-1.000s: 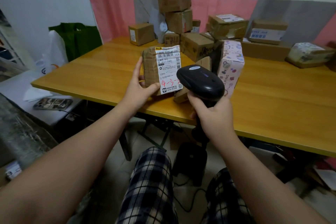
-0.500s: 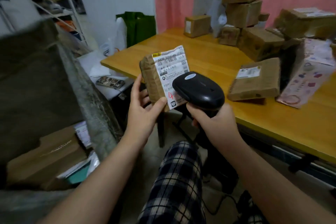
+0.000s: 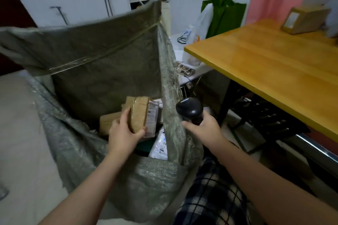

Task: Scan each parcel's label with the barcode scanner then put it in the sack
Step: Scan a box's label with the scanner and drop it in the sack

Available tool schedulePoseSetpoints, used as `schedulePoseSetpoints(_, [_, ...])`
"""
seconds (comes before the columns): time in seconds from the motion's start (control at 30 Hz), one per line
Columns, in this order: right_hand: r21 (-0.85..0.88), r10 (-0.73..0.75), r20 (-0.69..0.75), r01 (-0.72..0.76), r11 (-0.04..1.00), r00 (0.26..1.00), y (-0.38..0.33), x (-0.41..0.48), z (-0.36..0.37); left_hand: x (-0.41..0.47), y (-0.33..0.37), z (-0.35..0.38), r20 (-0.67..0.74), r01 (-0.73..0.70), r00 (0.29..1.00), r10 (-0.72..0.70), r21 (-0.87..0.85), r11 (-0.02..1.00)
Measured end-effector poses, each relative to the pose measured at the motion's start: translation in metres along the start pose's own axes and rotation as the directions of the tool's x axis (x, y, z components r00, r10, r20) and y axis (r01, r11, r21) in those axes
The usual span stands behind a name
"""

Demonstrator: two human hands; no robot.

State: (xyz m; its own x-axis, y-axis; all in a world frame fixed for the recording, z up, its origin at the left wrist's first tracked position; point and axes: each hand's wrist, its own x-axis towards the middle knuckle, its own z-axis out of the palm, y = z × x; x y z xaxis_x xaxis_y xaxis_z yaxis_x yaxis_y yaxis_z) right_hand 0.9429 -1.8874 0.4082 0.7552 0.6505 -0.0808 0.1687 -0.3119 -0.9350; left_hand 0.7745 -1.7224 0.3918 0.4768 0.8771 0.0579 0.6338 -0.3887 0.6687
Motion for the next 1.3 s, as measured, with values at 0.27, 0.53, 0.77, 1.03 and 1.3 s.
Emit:
schedulePoseSetpoints(0.27, [0.050, 0.145, -0.101, -0.140, 0.989, 0.984, 0.030, 0.030, 0.014, 0.030, 0.039, 0.043, 0.334, 0.094, 0.941, 0.047, -0.393, 0.915])
schedulePoseSetpoints(0.53, [-0.054, 0.201, -0.147, -0.210, 0.976, 0.969, 0.023, 0.026, 0.018, 0.029, 0.020, 0.043, 0.463, 0.165, 0.886, 0.026, -0.367, 0.916])
schedulePoseSetpoints(0.77, [0.071, 0.169, -0.326, -0.154, 0.985, 0.930, -0.011, 0.005, -0.063, 0.025, 0.027, 0.042, 0.472, -0.272, 0.880, 0.047, 0.422, 0.865])
schedulePoseSetpoints(1.03, [0.023, 0.107, -0.309, -0.105, 0.994, 0.945, -0.011, -0.014, -0.088, 0.007, 0.095, 0.041, 0.294, -0.426, 0.863, 0.410, -0.013, 0.905])
schedulePoseSetpoints(1.3, [-0.083, -0.078, -0.534, 0.039, 0.996, 0.842, -0.019, -0.073, -0.180, -0.038, 0.215, 0.073, 0.292, -0.668, 0.656, 0.696, -0.206, 0.715])
